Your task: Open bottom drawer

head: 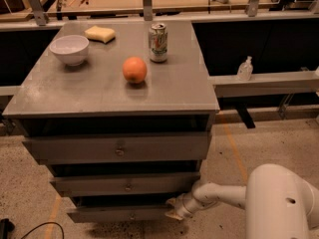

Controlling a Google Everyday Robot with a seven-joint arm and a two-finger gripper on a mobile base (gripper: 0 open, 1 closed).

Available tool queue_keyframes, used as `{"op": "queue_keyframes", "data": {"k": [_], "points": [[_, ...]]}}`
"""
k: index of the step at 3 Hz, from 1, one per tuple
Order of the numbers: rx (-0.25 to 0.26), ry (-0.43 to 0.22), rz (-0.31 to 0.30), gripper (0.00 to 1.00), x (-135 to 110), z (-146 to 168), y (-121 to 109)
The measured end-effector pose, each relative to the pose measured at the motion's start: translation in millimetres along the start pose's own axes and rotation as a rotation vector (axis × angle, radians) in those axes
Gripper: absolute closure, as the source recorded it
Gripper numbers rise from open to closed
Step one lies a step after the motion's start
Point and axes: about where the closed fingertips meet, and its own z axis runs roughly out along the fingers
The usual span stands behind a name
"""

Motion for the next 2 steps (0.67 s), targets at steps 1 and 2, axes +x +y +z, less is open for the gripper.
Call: {"op": "queue_keyframes", "data": {"k": [1, 2], "points": [[-0.028, -0.008, 0.012, 1.0, -2.0, 0.8, 14.5], [-0.028, -0.008, 0.012, 1.0, -2.0, 0.8, 14.7]]}}
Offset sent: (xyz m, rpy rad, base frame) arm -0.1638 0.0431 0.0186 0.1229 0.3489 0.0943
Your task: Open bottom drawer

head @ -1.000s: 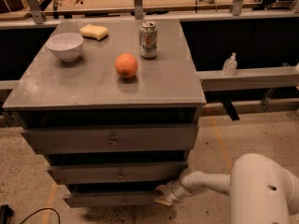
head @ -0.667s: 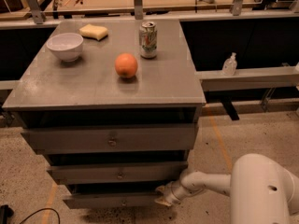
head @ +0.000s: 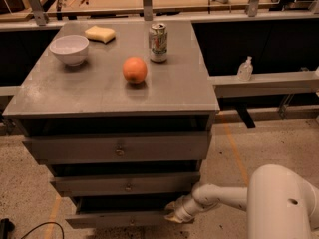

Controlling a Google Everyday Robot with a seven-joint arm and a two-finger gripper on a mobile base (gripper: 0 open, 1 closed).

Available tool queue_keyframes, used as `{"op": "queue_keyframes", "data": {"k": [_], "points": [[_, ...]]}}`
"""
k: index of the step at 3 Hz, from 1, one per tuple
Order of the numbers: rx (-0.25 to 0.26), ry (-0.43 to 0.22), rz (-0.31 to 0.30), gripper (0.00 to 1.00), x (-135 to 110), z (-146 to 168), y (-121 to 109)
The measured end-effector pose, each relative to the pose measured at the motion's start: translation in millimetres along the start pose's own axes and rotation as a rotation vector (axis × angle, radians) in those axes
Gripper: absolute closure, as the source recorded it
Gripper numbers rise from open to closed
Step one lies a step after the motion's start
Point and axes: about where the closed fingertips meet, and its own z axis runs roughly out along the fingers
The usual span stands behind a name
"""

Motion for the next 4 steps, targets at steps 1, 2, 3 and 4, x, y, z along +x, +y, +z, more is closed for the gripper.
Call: {"op": "queue_keyframes", "data": {"k": [1, 2, 3, 4], "points": [[-0.006, -0.002, 0.003, 1.0, -0.6, 0.8, 3.1], [-0.034, -0.011, 0.016, 1.0, -3.1, 4.1, 16.4], [-0.068, -0.02, 0.033, 1.0, -6.0, 8.2, 33.1], [-0.068, -0.02, 0.033, 1.0, -6.0, 8.2, 32.9]]}}
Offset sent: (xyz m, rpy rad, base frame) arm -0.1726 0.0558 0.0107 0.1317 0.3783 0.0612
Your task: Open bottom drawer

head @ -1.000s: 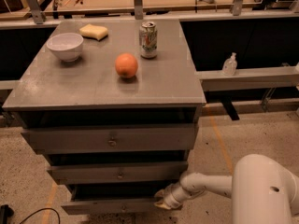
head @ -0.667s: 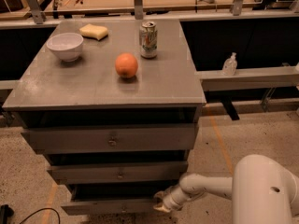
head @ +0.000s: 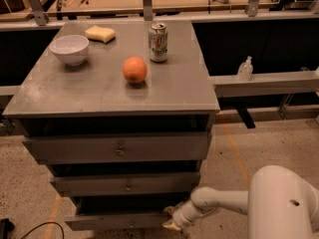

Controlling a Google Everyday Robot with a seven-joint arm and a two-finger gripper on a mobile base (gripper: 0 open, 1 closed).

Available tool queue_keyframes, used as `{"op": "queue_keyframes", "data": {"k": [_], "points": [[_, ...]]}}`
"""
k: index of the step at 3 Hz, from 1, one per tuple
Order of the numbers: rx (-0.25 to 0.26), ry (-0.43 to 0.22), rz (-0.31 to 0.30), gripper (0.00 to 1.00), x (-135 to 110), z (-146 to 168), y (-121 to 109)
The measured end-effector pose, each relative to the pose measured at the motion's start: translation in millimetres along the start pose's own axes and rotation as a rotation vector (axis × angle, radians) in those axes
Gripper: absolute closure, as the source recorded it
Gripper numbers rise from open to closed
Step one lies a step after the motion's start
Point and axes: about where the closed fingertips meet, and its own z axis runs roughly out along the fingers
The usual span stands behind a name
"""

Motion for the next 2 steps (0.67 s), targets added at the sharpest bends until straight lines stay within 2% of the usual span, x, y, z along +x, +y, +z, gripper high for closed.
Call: {"op": "queue_keyframes", "data": {"k": [1, 2], "points": [[-0.019, -0.004, 0.012, 1.0, -1.2, 2.8, 10.5], [-0.019, -0.004, 0.012, 1.0, -1.2, 2.8, 10.5]]}}
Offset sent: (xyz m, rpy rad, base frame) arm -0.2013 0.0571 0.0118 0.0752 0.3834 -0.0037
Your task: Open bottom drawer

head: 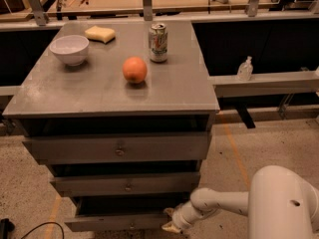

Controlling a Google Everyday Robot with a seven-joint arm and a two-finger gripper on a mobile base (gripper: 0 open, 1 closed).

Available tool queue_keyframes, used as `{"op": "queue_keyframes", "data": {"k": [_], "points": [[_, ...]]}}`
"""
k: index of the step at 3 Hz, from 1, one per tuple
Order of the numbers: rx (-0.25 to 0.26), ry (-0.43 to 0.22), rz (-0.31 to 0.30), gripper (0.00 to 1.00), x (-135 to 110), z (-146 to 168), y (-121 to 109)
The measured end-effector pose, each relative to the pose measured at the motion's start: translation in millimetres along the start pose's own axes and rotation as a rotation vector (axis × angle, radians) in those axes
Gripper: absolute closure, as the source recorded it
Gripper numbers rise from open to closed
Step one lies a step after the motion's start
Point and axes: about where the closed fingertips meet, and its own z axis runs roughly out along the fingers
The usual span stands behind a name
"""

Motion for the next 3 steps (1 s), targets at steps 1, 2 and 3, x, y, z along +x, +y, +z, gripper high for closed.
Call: {"op": "queue_keyframes", "data": {"k": [1, 2, 3], "points": [[-0.007, -0.002, 0.006, 1.0, -0.5, 1.3, 4.6], [-0.019, -0.003, 0.018, 1.0, -1.3, 3.4, 13.7], [-0.019, -0.003, 0.018, 1.0, -1.3, 3.3, 13.3]]}}
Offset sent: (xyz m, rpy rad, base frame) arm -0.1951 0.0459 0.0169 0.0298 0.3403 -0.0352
